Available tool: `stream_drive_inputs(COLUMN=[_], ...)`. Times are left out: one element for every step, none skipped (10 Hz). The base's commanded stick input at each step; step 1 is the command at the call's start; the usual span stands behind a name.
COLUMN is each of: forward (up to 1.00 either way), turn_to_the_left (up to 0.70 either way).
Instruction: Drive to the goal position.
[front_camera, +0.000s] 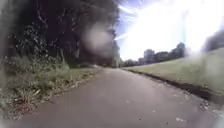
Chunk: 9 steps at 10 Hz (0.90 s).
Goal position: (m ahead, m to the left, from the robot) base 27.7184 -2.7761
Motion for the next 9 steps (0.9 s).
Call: stream_drive_inputs(forward=[0.70, 0.70, 0.70, 0.70, 0.70, 0.70, 0.70, 0.70, 0.70], turn_to_the_left=[0.00, 0.00, 0.00, 0.00, 0.00, 0.00, 0.00, 0.00, 0.00])
